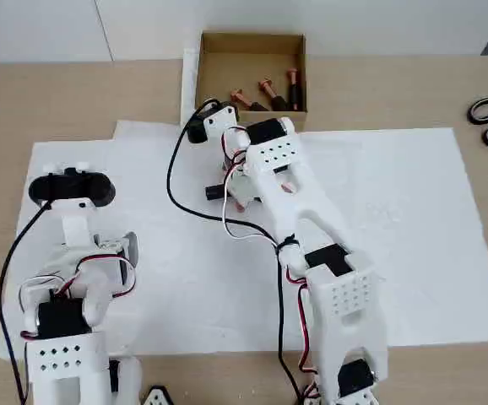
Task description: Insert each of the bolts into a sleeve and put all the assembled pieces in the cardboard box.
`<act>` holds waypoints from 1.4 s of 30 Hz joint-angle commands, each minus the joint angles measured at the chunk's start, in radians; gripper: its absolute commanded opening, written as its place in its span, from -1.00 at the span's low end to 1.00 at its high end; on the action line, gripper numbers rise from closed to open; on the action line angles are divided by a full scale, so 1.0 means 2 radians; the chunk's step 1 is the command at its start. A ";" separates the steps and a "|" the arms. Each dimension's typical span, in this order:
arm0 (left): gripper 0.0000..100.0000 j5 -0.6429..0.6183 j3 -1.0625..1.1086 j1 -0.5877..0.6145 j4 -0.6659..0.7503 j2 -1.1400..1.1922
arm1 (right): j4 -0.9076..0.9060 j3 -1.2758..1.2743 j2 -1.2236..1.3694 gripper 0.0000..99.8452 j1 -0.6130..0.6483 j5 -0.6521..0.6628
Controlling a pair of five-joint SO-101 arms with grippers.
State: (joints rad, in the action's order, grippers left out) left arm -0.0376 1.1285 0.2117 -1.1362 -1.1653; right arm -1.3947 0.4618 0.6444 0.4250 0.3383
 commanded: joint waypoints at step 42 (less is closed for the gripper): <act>-0.64 0.002 -0.002 0.002 0.010 -0.002 | -0.045 0.060 -0.026 -0.72 0.000 0.004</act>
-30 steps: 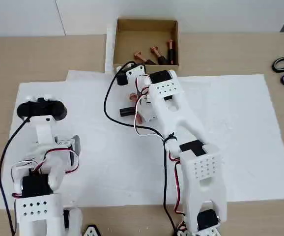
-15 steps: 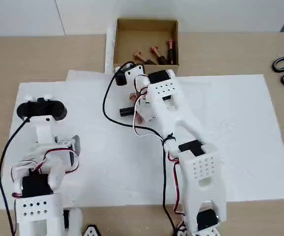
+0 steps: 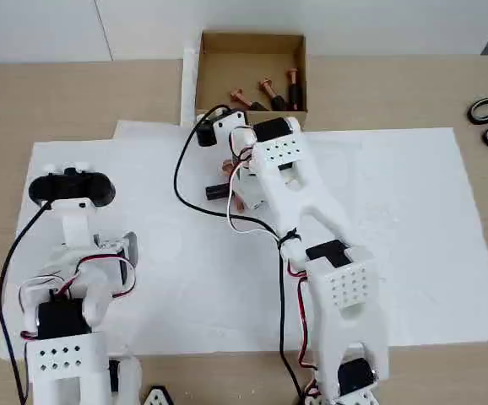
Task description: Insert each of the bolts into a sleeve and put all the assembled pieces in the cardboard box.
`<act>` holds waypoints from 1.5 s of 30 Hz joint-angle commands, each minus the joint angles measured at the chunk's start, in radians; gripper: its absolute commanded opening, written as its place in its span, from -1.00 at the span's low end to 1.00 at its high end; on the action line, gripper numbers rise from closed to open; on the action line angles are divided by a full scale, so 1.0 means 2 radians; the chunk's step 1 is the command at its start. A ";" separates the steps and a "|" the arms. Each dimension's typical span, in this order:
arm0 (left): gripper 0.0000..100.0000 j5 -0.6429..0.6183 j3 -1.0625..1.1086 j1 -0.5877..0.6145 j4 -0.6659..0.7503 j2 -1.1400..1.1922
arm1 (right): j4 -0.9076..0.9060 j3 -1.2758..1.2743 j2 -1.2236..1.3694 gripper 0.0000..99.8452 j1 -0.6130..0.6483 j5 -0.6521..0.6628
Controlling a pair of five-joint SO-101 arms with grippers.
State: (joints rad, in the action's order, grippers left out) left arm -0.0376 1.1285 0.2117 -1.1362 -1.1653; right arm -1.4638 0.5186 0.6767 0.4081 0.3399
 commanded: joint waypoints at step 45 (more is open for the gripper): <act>-0.64 0.002 -0.002 0.001 0.010 -0.002 | -0.053 0.124 0.031 -0.99 0.000 0.001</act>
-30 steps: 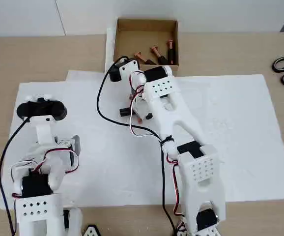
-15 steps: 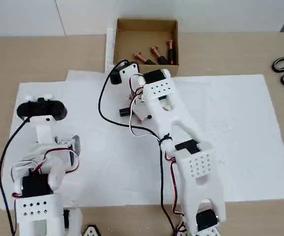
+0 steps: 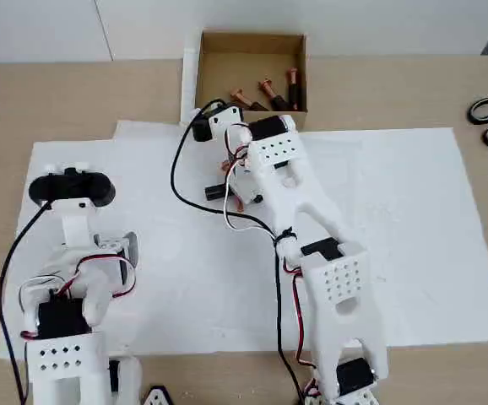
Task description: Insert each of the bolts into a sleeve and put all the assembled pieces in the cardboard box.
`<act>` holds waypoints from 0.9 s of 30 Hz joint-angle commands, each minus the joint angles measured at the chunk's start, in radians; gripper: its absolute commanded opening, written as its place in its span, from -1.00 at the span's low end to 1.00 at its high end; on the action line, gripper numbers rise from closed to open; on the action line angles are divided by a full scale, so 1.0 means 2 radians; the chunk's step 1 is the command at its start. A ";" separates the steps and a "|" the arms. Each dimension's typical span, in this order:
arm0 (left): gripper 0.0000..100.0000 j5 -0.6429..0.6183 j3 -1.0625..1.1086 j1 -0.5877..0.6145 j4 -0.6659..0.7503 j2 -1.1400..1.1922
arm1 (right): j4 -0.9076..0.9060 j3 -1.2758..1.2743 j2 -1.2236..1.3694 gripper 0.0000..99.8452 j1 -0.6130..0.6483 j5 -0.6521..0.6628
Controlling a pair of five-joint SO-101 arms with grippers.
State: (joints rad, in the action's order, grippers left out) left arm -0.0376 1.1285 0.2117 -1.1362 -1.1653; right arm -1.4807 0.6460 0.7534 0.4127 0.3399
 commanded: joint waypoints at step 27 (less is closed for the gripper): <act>-0.64 0.001 -0.002 0.000 0.011 -0.002 | -0.117 -0.185 -0.386 -0.99 -0.083 -0.061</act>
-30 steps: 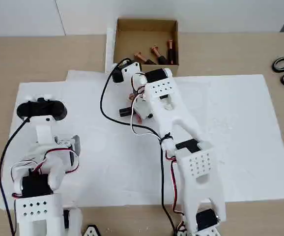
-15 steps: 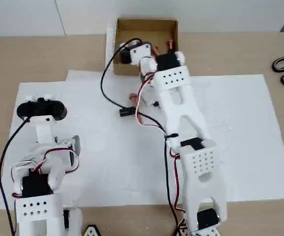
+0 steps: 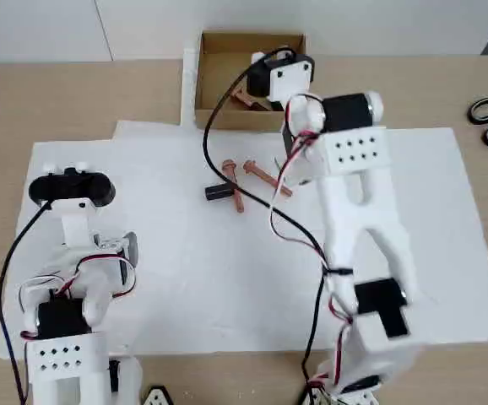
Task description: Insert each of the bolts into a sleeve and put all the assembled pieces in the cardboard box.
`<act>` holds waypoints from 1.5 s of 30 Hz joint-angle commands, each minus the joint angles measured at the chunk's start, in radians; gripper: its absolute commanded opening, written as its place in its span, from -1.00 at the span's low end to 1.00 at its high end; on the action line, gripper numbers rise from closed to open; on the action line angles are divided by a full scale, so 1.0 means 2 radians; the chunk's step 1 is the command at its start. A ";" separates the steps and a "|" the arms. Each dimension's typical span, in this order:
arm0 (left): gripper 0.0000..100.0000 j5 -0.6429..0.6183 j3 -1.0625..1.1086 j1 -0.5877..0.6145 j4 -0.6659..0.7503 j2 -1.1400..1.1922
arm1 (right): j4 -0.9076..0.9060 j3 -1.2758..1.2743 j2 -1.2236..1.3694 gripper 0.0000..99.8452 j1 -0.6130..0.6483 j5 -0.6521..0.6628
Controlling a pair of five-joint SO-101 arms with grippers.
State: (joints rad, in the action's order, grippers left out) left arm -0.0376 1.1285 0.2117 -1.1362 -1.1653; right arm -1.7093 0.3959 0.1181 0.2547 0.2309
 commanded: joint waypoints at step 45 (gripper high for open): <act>-0.64 0.000 -0.001 -0.060 0.011 -0.002 | 0.261 -0.327 0.017 -0.74 -0.009 -0.108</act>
State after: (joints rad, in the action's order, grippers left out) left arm -0.0376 1.1285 0.0967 -1.1362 -1.1653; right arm -1.1907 -0.3069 0.1580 0.2440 0.0176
